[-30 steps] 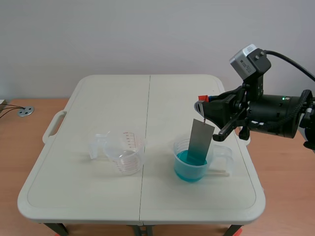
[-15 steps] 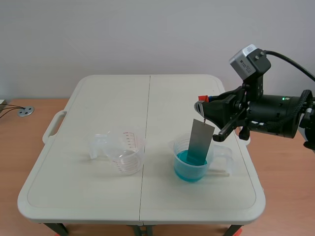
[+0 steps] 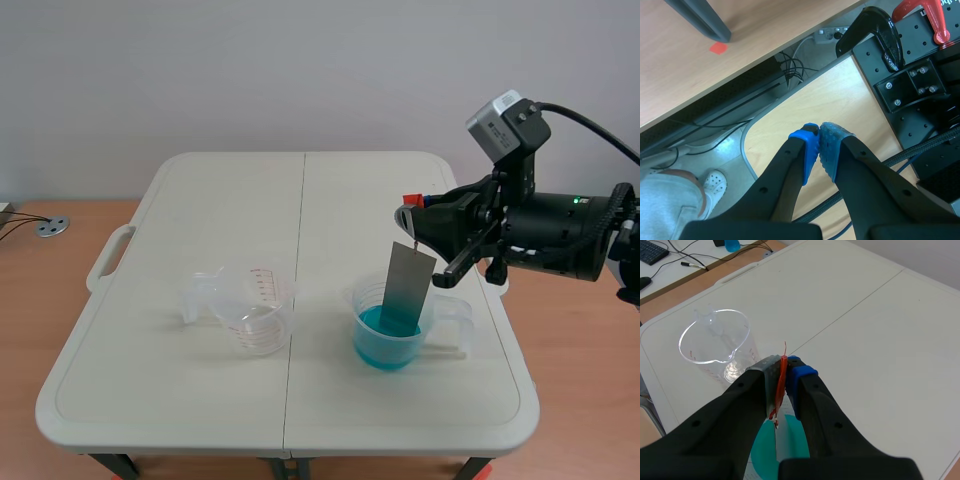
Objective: Hold the metal plate by the orange handle, dip it into the blue solution, take it out and point at it, then put the plate back in the beaker on the left.
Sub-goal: 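Hold the plate still in the solution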
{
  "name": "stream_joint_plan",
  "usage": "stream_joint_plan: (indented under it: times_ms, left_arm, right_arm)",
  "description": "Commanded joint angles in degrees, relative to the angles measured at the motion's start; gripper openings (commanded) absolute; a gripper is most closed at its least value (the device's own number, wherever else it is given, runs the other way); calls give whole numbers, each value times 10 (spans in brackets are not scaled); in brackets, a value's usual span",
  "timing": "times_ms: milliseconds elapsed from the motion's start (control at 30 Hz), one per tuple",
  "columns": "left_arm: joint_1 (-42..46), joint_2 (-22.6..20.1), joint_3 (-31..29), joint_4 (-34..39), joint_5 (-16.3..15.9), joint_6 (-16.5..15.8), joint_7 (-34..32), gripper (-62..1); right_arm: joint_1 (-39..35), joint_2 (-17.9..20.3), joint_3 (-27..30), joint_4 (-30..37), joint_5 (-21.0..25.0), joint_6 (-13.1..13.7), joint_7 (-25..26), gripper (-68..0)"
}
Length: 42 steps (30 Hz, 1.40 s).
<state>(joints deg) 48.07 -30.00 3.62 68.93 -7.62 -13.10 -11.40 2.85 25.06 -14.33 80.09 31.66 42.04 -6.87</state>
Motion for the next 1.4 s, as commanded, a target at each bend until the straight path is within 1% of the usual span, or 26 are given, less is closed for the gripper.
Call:
stream_joint_plan:
  times_ms: [0, 467, 700, 967, 1233, 1367]
  left_arm:
    - [3, -2, -3, 8, -5, -2, -6, -562]
    - [3, -2, -3, 8, -5, -3, 5, -562]
    - [3, -2, -3, 8, -5, -3, 5, -562]
    - [3, -2, -3, 8, -5, -3, 5, -562]
    - [3, -2, -3, 8, -5, -3, 5, -562]
    - [3, -2, -5, 8, -5, -3, 4, -562]
  right_arm:
    - [8, 0, 3, 3, 0, 7, 5, -662]
    - [8, 0, 4, 3, 0, 7, 4, -662]
    - [8, 2, 4, 24, 1, 7, 1, -662]
    - [8, 7, 12, 74, 44, 7, -48, -662]
    - [7, 31, 28, 128, 117, 7, -85, -662]
    - [6, 34, 41, 153, 144, 7, -110, -662]
